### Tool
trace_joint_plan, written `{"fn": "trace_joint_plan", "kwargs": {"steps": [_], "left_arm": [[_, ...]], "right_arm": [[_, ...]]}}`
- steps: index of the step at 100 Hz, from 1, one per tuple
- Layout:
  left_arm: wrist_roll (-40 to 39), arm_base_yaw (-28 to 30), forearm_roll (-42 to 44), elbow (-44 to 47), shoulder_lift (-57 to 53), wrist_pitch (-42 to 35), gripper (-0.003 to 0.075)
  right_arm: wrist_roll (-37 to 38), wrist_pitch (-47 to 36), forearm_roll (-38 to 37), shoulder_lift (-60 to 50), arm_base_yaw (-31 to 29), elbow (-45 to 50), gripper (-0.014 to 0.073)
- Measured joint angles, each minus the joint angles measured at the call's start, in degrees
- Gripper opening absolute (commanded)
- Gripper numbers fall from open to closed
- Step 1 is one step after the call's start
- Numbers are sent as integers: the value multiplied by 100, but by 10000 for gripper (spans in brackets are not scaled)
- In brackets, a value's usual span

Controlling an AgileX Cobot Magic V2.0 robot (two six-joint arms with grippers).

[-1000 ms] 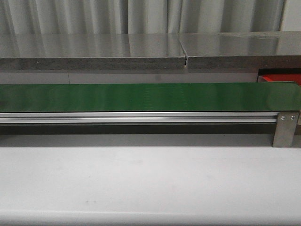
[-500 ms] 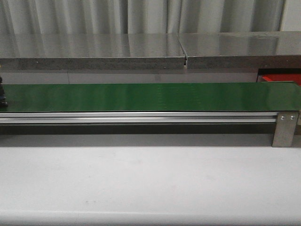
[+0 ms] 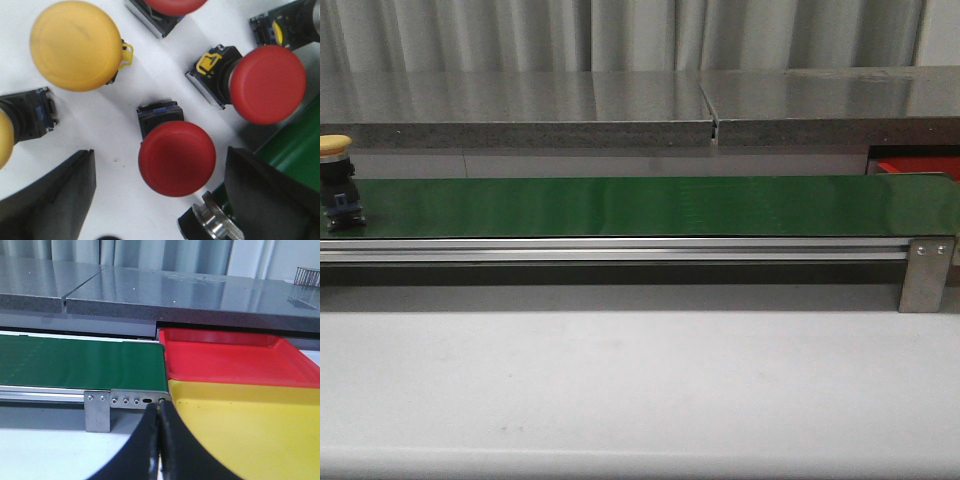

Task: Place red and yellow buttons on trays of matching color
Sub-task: 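Place the red button on the green conveyor and release it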

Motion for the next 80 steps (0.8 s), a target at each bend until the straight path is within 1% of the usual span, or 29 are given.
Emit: {"fn": "trace_joint_plan", "kwargs": {"steps": [8, 20, 21, 22, 26, 42, 53, 66, 80], "left_arm": [[-33, 0, -9, 0, 63, 0, 458], [-46, 0, -22, 0, 183, -11, 342], [-46, 0, -22, 0, 182, -9, 320], [-46, 0, -22, 0, 182, -9, 320], [-46, 0, -22, 0, 196, -22, 271], [-46, 0, -22, 0, 196, -68, 155], [-46, 0, -22, 0, 196, -68, 121], [-46, 0, 73, 0, 29, 48, 116], [19, 0, 323, 0, -426, 252, 116]], "right_arm": [[0, 0, 0, 0, 0, 0, -66], [0, 0, 0, 0, 0, 0, -66], [0, 0, 0, 0, 0, 0, -66], [0, 0, 0, 0, 0, 0, -66], [0, 0, 0, 0, 0, 0, -66], [0, 0, 0, 0, 0, 0, -66], [0, 0, 0, 0, 0, 0, -66], [0, 0, 0, 0, 0, 0, -66], [0, 0, 0, 0, 0, 0, -66]]}}
